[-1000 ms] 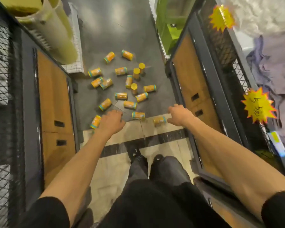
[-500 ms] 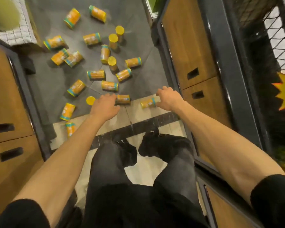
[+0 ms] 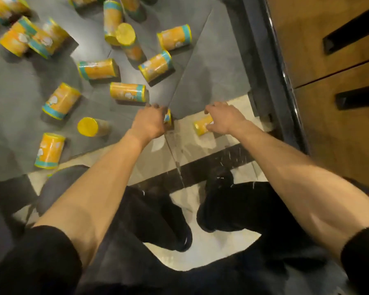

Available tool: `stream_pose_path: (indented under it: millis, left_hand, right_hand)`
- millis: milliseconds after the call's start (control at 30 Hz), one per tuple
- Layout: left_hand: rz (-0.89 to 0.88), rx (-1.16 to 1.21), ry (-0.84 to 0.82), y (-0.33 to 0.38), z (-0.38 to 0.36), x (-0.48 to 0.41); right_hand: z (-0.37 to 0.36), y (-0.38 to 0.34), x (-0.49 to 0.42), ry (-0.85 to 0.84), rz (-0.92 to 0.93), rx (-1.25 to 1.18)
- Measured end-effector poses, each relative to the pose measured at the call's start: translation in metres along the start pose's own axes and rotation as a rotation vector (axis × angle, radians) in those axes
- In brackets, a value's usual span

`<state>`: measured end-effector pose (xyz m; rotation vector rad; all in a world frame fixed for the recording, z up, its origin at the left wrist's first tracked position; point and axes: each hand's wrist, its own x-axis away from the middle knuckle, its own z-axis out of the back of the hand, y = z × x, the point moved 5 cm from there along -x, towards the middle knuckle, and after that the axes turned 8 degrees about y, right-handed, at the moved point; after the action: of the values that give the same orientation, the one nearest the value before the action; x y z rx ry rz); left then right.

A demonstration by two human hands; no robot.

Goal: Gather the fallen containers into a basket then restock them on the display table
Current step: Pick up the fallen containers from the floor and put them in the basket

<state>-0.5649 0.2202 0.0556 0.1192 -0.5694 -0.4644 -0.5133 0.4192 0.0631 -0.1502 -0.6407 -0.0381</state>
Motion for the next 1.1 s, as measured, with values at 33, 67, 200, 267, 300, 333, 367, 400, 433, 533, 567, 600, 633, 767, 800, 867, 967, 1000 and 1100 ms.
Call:
stream_pose_path:
  millis: [33,67,200,267,300,333,367,400,433,533,567,600,633,767,800,867,967,1000,1100]
  left_hand:
    - [0.004,0.005,0.002,-0.005,-0.014,-0.012]
    - [0.003,0.003,0.0,-0.01,-0.028,-0.024]
    - [-0.014,0.005,0.048,-0.025,-0.072,-0.065]
    - [-0.043,-0.01,0.068,-0.028,-0.087,-0.079]
    - [-0.056,-0.02,0.066,-0.027,-0.093,-0.083]
    - [-0.064,-0.028,0.055,-0.026,-0.097,-0.087]
    - [-0.065,-0.03,0.041,-0.026,-0.101,-0.089]
    - [-0.064,-0.026,0.033,-0.026,-0.105,-0.091]
    - [-0.066,-0.021,0.028,-0.026,-0.109,-0.093]
    - [-0.073,-0.015,0.022,-0.029,-0.118,-0.097]
    - [-0.072,-0.009,0.027,-0.029,-0.118,-0.098]
    - [-0.07,-0.002,0.027,-0.03,-0.118,-0.099]
    - [-0.071,0.005,0.022,-0.031,-0.118,-0.099]
    - [-0.085,-0.007,-0.035,-0.033,-0.123,-0.099]
    - [-0.09,-0.024,-0.054,-0.032,-0.125,-0.098]
    - [-0.113,-0.05,-0.075,-0.031,-0.127,-0.096]
    - [-0.153,-0.092,-0.062,-0.029,-0.128,-0.096]
    - [-0.154,-0.1,-0.055,-0.029,-0.128,-0.095]
    - [-0.142,-0.09,-0.016,-0.031,-0.121,-0.094]
  right_hand:
    - [-0.015,0.001,-0.012,0.001,0.01,0.002]
    - [-0.028,0.003,-0.022,0.004,0.019,0.002]
    - [-0.074,0.01,-0.055,0.007,0.06,0.028]
    - [-0.094,0.014,-0.068,0.009,0.077,0.049]
    - [-0.101,0.015,-0.073,0.011,0.083,0.053]
    - [-0.108,0.016,-0.076,0.011,0.086,0.056]
    - [-0.113,0.016,-0.079,0.01,0.093,0.064]
    - [-0.118,0.016,-0.082,0.012,0.1,0.074]
    - [-0.122,0.017,-0.084,0.017,0.103,0.082]
    - [-0.132,0.018,-0.092,0.026,0.115,0.081]
    - [-0.134,0.018,-0.094,0.025,0.122,0.083]
    - [-0.136,0.017,-0.095,0.019,0.128,0.087]
    - [-0.138,0.016,-0.096,0.011,0.133,0.092]
    - [-0.142,0.017,-0.101,-0.018,0.139,0.105]
    - [-0.143,0.019,-0.101,-0.03,0.142,0.112]
    - [-0.144,0.021,-0.101,-0.046,0.142,0.12]
    - [-0.146,0.022,-0.1,-0.058,0.148,0.13]
    - [-0.146,0.022,-0.1,-0.061,0.152,0.128]
    - [-0.14,0.022,-0.099,-0.058,0.145,0.096]
